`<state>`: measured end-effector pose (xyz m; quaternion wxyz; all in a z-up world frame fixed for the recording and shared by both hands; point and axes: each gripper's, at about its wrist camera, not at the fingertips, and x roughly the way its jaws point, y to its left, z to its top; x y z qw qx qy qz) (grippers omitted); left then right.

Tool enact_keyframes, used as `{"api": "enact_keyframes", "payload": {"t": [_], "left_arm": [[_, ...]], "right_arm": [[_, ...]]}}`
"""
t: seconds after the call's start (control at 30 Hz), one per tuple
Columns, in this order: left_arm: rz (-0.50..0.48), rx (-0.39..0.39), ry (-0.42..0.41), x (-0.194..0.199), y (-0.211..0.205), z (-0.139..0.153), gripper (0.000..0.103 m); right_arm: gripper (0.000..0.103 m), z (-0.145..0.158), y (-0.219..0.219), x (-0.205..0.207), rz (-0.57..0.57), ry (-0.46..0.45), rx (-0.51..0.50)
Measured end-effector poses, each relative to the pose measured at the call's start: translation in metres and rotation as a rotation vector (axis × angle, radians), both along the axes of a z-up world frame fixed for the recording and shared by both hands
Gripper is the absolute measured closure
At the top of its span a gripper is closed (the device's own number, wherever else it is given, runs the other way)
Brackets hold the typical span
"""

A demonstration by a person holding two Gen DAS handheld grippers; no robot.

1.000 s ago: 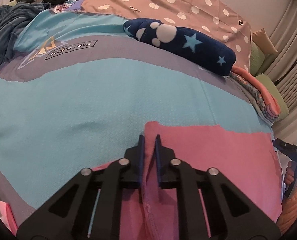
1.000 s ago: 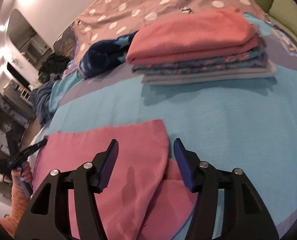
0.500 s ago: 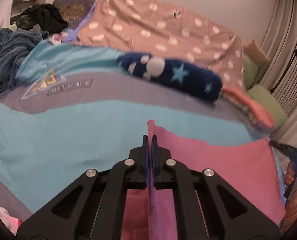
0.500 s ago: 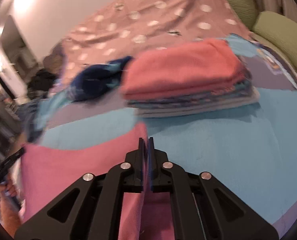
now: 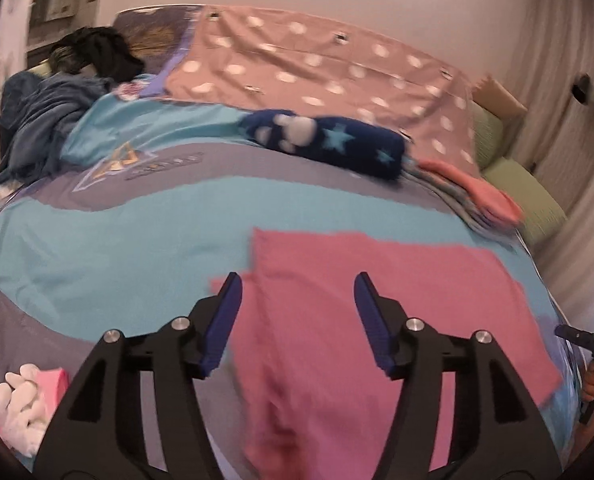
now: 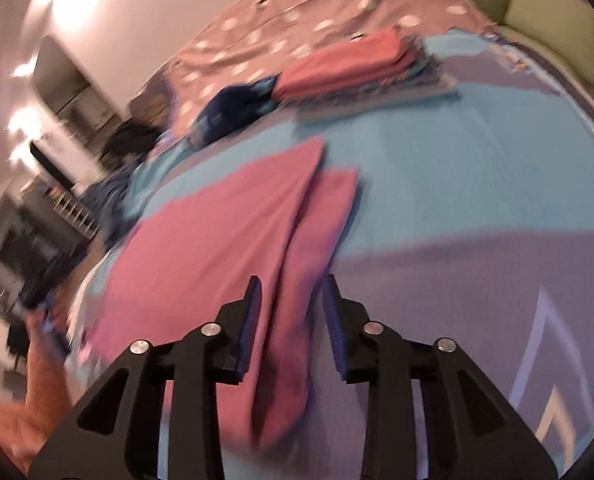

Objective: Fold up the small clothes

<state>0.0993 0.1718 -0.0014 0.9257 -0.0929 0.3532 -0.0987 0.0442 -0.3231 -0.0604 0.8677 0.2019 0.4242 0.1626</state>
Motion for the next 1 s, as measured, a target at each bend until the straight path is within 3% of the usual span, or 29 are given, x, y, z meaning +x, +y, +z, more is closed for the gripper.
{"api": "enact_keyframes", "payload": {"t": [0.07, 0.17, 0.37, 0.4, 0.43, 0.5, 0.57, 0.7, 0.8, 0.93, 1.0], "left_arm": [[-0.057, -0.008, 0.013, -0.01, -0.02, 0.001, 0.043], [-0.175, -0.006, 0.046, -0.023, -0.062, -0.002, 0.043], [-0.391, 0.066, 0.087, -0.034, -0.16, -0.013, 0.042], [-0.41, 0.072, 0.093, -0.033, -0.171, -0.014, 0.041], [-0.431, 0.079, 0.1, -0.034, -0.183, -0.015, 0.041], [-0.467, 0.095, 0.122, -0.029, -0.208, -0.019, 0.04], [-0.501, 0.102, 0.143, -0.026, -0.23, -0.023, 0.038], [-0.577, 0.142, 0.184, -0.017, -0.284, -0.037, 0.038], [-0.612, 0.156, 0.215, -0.021, -0.315, -0.043, 0.038], [-0.715, 0.189, 0.164, -0.056, -0.338, -0.034, 0.038], [-0.77, 0.203, 0.141, -0.074, -0.341, -0.032, 0.038]], "right_arm": [[0.067, 0.0, 0.006, -0.021, 0.035, -0.005, -0.02], [0.066, -0.005, 0.009, -0.041, 0.096, -0.002, 0.079], [0.066, -0.018, 0.028, -0.037, 0.178, 0.005, 0.104], [0.072, -0.022, 0.031, -0.032, 0.203, 0.022, 0.115], [0.097, -0.026, 0.035, -0.027, 0.219, 0.042, 0.107], [0.099, -0.033, 0.036, -0.025, 0.228, 0.081, 0.106], [0.101, -0.034, 0.028, -0.035, 0.257, 0.069, 0.155], [0.103, -0.046, 0.012, -0.054, 0.252, 0.087, 0.15], [0.102, -0.048, -0.008, -0.059, 0.201, 0.08, 0.204], [0.07, -0.033, -0.048, -0.055, 0.087, 0.04, 0.259], [0.069, -0.025, -0.065, -0.036, 0.025, 0.054, 0.233]]}}
